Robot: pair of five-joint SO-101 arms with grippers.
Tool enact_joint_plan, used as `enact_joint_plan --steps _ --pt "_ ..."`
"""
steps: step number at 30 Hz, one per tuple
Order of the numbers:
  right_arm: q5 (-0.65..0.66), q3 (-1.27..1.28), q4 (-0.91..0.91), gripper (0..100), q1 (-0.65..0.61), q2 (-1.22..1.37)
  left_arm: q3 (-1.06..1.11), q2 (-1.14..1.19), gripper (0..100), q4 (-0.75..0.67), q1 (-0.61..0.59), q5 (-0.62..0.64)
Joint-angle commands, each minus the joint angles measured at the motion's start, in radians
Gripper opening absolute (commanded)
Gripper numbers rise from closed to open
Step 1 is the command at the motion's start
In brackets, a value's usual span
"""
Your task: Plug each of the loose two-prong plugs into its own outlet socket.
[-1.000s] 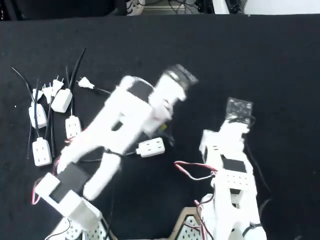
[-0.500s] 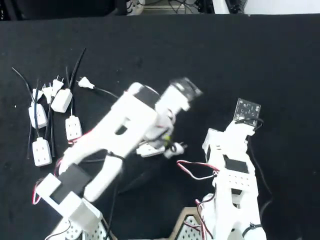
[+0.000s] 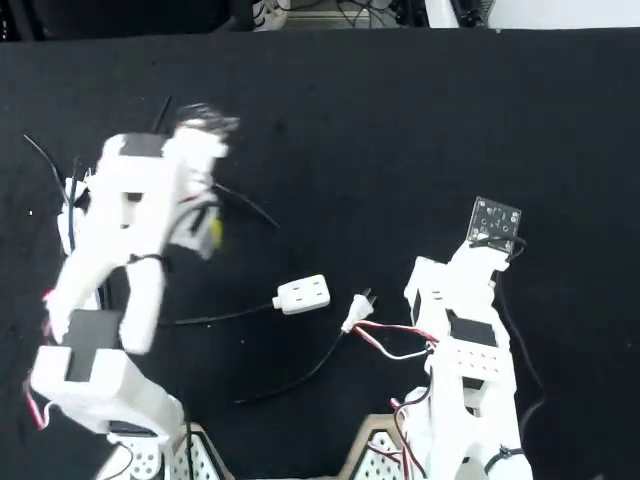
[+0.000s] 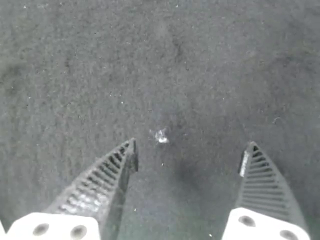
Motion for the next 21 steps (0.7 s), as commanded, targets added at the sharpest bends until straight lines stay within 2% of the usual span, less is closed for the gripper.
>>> enact_joint_plan --steps 1,6,12,15,21 --pt "-0.009 -0.068 -0.021 31.1 -0.018 -0.024 0.071 0.005 18 -0.144 -0.117 -0.015" --pt "-0.009 -0.068 -0.021 31.1 -0.018 -0.024 0.090 0.044 18 -0.255 -0.278 -0.017" --pt "-0.009 -0.068 -0.021 31.1 -0.018 -0.024 0.005 0.078 18 -0.336 -0.426 -0.011" --pt "-0.009 -0.068 -0.021 31.1 -0.018 -0.024 -0.044 0.068 18 -0.290 -0.441 -0.011" --pt "-0.009 -0.068 -0.021 31.1 -0.018 -0.024 -0.176 -0.014 18 -0.066 -0.404 -0.009"
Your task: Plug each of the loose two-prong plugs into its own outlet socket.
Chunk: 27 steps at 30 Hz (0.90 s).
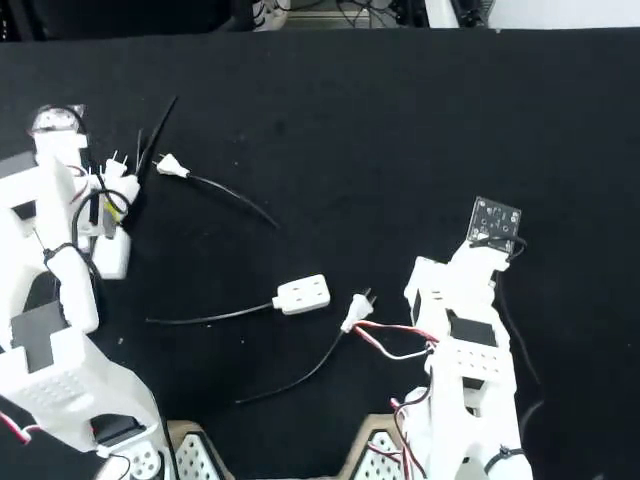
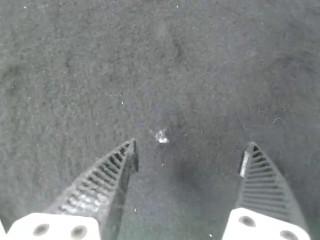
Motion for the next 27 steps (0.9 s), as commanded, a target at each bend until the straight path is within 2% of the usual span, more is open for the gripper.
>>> enact_joint_plan --steps 1,6,9,12,15,23,27 --pt "-0.009 -0.068 -0.018 31.1 -0.018 -0.024 -0.113 -0.097 18 0.123 0.022 0.000" --pt "-0.009 -0.085 0.041 31.1 -0.018 -0.025 -0.077 -0.236 18 0.259 0.110 0.071" --pt "-0.017 -0.124 0.146 31.1 -0.018 -0.025 0.067 -0.341 18 0.230 0.183 0.091" --pt "-0.017 -0.139 0.212 31.1 -0.058 -0.025 0.268 -0.433 18 0.072 0.228 0.091" --pt "-0.015 -0.140 0.267 31.1 -0.170 -0.025 0.430 -0.511 18 -0.060 0.246 0.109" --pt "-0.011 -0.131 0.295 31.1 -0.408 -0.016 0.707 -0.546 18 -0.373 0.300 0.321" --pt "-0.011 -0.131 0.325 31.1 -0.509 -0.016 0.831 -0.549 18 -0.525 0.312 0.379"
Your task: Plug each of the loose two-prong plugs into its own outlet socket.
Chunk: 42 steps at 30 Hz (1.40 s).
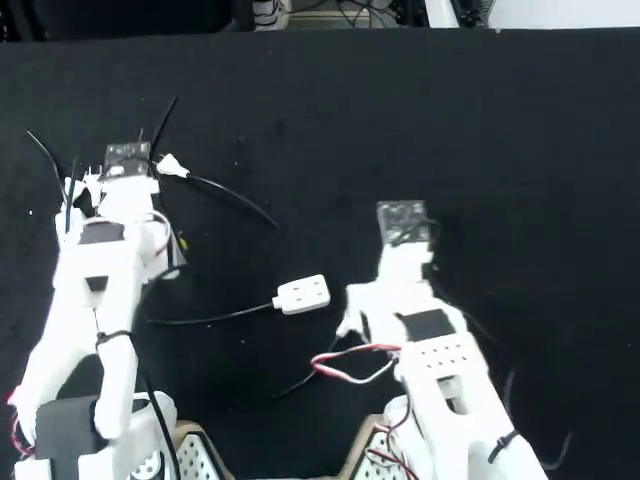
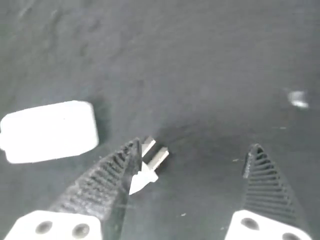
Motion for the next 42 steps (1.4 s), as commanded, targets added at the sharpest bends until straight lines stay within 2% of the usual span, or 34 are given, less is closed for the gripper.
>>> enact_joint_plan --steps 1,5,12,18,24,26,31,34,38,42 --pt "-0.005 -0.051 0.015 31.1 -0.087 -0.016 0.062 -0.032 18 -0.137 0.018 0.057" --pt "-0.005 -0.050 0.015 31.1 -0.100 -0.016 0.120 -0.040 18 -0.224 0.018 0.106" --pt "-0.012 -0.059 0.025 31.1 -0.114 -0.024 0.122 -0.032 18 -0.229 0.018 0.124" --pt "-0.005 0.007 0.029 31.1 -0.318 -0.022 0.122 -0.032 18 -0.230 0.010 0.124" --pt "-0.005 0.053 -0.041 30.9 -0.327 -0.016 0.130 -0.041 18 -0.230 0.008 0.124" --pt "-0.003 0.054 -0.046 27.1 -0.325 -0.016 0.130 -0.041 18 -0.227 0.007 0.124" --pt "0.020 0.050 -0.048 10.6 -0.212 -0.016 0.130 -0.043 18 -0.226 -0.030 0.126" --pt "0.086 0.050 -0.048 10.1 -0.160 -0.016 0.128 -0.043 18 -0.226 -0.053 0.126" --pt "0.095 0.031 -0.048 9.9 -0.121 -0.022 0.130 -0.043 18 -0.226 -0.054 0.126" --pt "0.097 -0.038 -0.048 9.9 0.002 -0.022 0.130 -0.043 18 -0.226 -0.056 0.126"
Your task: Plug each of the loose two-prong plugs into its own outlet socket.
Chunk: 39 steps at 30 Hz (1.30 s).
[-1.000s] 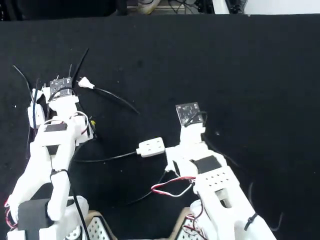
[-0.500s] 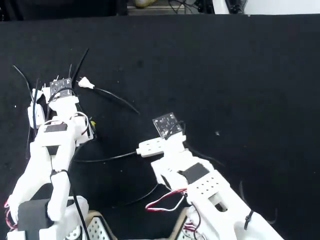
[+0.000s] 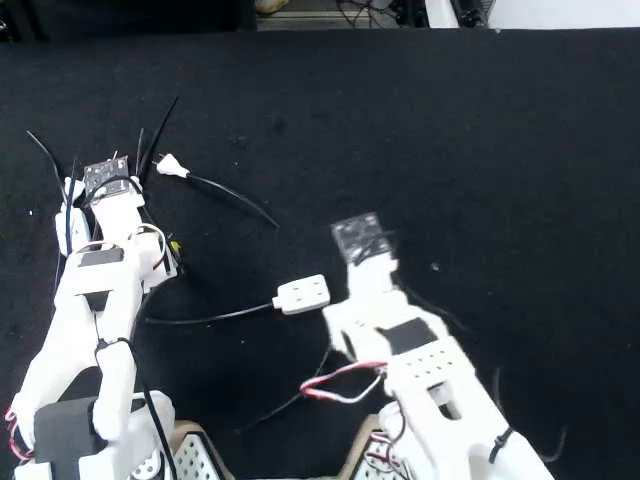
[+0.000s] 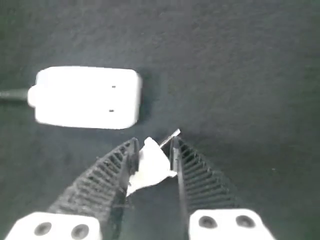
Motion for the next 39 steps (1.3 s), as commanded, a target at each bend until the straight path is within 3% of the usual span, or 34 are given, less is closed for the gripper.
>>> enact_joint_plan --steps 1,8,10,16,18,25,33,39 --pt "0.011 -0.105 -0.017 9.9 0.135 -0.015 -0.005 -0.035 18 -0.011 -0.008 0.012" --pt "0.011 -0.180 0.002 10.3 0.196 -0.008 -0.005 -0.035 18 -0.012 -0.005 0.012" --pt "0.040 -0.177 0.055 13.6 0.127 -0.010 -0.005 -0.035 18 -0.012 -0.008 0.012" --pt "0.308 -0.136 0.213 33.0 -0.117 -0.016 -0.005 -0.035 18 -0.012 -0.008 0.012" --pt "0.285 -0.137 0.216 33.6 -0.140 -0.010 -0.005 -0.035 18 -0.014 -0.008 0.012" --pt "-0.002 -0.128 0.216 33.9 -0.255 -0.008 -0.005 -0.035 18 -0.014 -0.008 0.012" --pt "-0.011 -0.056 0.155 33.9 -0.086 -0.007 -0.005 -0.035 18 -0.009 -0.010 0.012" --pt "-0.017 -0.025 0.110 33.8 -0.081 -0.007 -0.005 -0.035 18 -0.014 -0.010 0.012"
